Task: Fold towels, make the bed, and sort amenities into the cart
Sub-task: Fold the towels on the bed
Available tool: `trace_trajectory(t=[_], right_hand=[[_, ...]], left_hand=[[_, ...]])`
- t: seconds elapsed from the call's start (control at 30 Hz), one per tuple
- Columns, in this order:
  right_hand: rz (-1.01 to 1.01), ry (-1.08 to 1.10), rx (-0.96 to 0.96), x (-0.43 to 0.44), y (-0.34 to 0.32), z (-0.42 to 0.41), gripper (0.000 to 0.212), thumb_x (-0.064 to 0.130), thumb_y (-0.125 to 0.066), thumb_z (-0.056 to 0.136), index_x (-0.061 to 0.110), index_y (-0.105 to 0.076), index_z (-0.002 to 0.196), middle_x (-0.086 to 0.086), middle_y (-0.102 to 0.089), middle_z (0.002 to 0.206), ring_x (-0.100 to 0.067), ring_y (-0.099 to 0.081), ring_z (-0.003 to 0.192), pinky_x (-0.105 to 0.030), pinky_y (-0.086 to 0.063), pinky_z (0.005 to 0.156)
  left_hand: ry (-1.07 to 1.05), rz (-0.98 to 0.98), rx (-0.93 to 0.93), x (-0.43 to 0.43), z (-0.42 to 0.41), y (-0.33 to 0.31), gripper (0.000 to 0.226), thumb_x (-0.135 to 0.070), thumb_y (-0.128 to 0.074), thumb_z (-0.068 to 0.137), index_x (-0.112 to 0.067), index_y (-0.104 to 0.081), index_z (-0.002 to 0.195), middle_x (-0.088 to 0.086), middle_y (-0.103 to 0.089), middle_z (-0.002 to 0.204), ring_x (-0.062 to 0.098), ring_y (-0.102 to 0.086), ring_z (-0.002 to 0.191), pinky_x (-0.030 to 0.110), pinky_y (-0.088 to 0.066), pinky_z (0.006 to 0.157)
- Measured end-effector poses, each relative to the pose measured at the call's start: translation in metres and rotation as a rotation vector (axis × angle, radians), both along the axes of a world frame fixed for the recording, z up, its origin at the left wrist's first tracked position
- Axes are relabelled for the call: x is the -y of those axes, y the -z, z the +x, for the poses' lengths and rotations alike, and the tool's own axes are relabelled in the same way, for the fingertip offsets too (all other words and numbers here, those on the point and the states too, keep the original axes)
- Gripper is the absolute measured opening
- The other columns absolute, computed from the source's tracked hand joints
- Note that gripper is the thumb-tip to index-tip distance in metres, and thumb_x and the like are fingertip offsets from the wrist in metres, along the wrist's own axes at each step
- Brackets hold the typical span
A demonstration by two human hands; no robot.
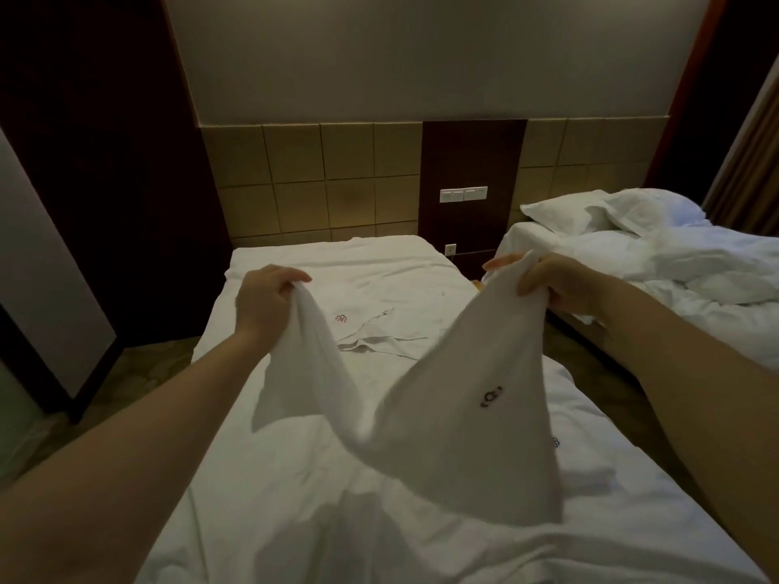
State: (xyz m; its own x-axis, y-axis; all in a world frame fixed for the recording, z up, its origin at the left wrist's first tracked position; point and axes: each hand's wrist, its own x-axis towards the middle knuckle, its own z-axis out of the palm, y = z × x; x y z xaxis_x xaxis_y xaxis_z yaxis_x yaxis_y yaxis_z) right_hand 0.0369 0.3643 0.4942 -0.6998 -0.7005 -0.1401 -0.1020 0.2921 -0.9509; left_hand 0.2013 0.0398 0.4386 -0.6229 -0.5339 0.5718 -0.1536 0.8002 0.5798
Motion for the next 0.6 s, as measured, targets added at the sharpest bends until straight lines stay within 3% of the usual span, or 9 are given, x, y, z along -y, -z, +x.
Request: trace_trajectory(t=[0.1, 0.2, 0.3, 0.37, 0.43, 0.53, 0.6], right_hand=[[0.123, 0.059, -0.286, 0.012, 0.008, 0.007, 0.035, -0.012, -0.05, 0.083, 0.017, -0.063, 0.098, 0.001, -0.055, 0.099, -0.017, -0.053, 0.09, -0.02, -0.05, 0.068], [0.041, 0.082, -0.735, 0.033, 0.008, 0.018, 0.015, -0.011, -0.059, 0.084, 0.004, -0.061, 0.088, -0.005, -0.057, 0.087, -0.017, -0.053, 0.081, -0.028, -0.051, 0.073], [-0.137, 0.029, -1.042, 0.057, 0.001, 0.035, 0.011, -0.009, -0.068, 0.078, 0.0, -0.066, 0.085, 0.005, -0.056, 0.078, -0.004, -0.051, 0.072, -0.003, -0.045, 0.07], [-0.171, -0.029, -1.101, 0.072, -0.002, 0.047, 0.01, -0.005, -0.07, 0.077, 0.001, -0.066, 0.084, 0.011, -0.054, 0.078, -0.004, -0.051, 0.074, -0.003, -0.043, 0.069], [-0.17, -0.091, -1.075, 0.084, 0.001, 0.051, 0.011, -0.002, -0.072, 0.077, 0.003, -0.065, 0.084, 0.005, -0.058, 0.082, -0.016, -0.058, 0.077, -0.018, -0.052, 0.073], [-0.117, -0.131, -1.007, 0.092, 0.009, 0.053, 0.016, 0.0, -0.074, 0.077, 0.01, -0.065, 0.086, 0.002, -0.059, 0.089, -0.025, -0.062, 0.084, -0.039, -0.057, 0.079], [-0.09, -0.159, -0.934, 0.095, 0.015, 0.059, 0.017, -0.001, -0.073, 0.078, 0.0, -0.066, 0.093, -0.006, -0.06, 0.095, -0.029, -0.061, 0.092, -0.039, -0.056, 0.083]], left_hand=[[0.097, -0.072, -0.088, -0.028, -0.003, -0.015, 0.03, 0.005, -0.048, 0.091, -0.007, -0.073, 0.1, 0.01, -0.07, 0.106, 0.021, -0.059, 0.098, 0.013, -0.038, 0.086], [0.224, -0.096, -0.135, -0.057, -0.006, -0.035, 0.021, 0.002, -0.056, 0.088, -0.005, -0.073, 0.096, 0.008, -0.07, 0.099, 0.013, -0.057, 0.088, 0.005, -0.036, 0.077], [0.365, -0.108, -0.139, -0.076, -0.003, -0.046, 0.017, -0.001, -0.06, 0.086, -0.007, -0.074, 0.094, 0.004, -0.067, 0.092, 0.011, -0.056, 0.082, 0.004, -0.039, 0.073], [0.437, -0.155, -0.104, -0.084, 0.0, -0.047, 0.016, -0.003, -0.062, 0.087, -0.01, -0.074, 0.093, 0.002, -0.066, 0.089, 0.012, -0.057, 0.079, 0.012, -0.043, 0.074], [0.479, -0.2, -0.083, -0.089, 0.003, -0.046, 0.013, -0.006, -0.065, 0.086, -0.011, -0.075, 0.092, 0.003, -0.066, 0.087, 0.016, -0.058, 0.077, 0.02, -0.047, 0.072], [0.509, -0.178, -0.08, -0.093, 0.007, -0.046, 0.008, -0.012, -0.068, 0.083, -0.01, -0.074, 0.089, -0.002, -0.062, 0.084, 0.013, -0.057, 0.074, 0.015, -0.045, 0.07], [0.559, -0.19, -0.053, -0.094, 0.008, -0.045, 0.014, -0.022, -0.068, 0.08, -0.011, -0.075, 0.087, -0.004, -0.06, 0.081, 0.004, -0.053, 0.071, 0.01, -0.041, 0.066]])
